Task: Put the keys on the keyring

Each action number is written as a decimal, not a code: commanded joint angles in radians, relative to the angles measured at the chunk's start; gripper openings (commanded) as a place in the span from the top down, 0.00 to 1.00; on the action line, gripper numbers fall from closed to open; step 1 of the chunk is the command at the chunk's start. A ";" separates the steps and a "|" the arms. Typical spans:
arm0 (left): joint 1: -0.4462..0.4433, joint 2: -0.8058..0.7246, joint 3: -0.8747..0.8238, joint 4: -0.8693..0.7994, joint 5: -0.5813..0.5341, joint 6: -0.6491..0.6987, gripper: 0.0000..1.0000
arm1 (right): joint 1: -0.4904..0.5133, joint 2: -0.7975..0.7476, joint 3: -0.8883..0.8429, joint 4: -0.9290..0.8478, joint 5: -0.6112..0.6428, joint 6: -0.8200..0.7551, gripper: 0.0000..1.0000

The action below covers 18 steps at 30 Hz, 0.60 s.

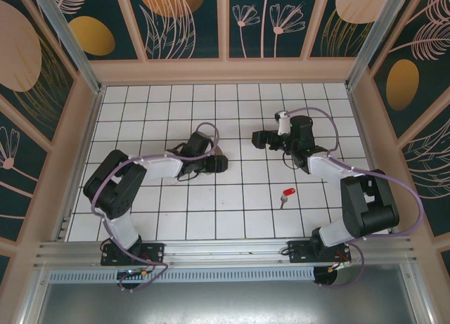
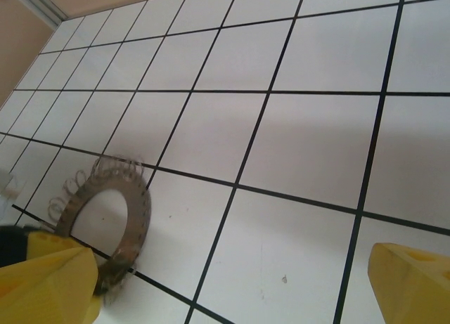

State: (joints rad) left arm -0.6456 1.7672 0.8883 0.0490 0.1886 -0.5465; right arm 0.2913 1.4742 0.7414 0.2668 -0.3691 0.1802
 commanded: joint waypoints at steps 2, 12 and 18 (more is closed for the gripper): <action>-0.029 -0.136 -0.117 0.022 0.125 -0.090 0.28 | 0.000 -0.030 -0.004 -0.033 -0.024 -0.032 0.03; -0.025 -0.212 0.109 -0.247 -0.101 0.115 0.19 | 0.043 0.013 0.009 -0.006 -0.115 -0.015 0.10; -0.026 -0.083 0.264 -0.356 -0.210 0.176 0.42 | 0.035 -0.079 -0.106 0.001 -0.086 0.026 0.11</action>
State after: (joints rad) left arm -0.6750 1.6329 1.1103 -0.1841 0.0639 -0.4309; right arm 0.3309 1.4528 0.6853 0.2497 -0.4469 0.1722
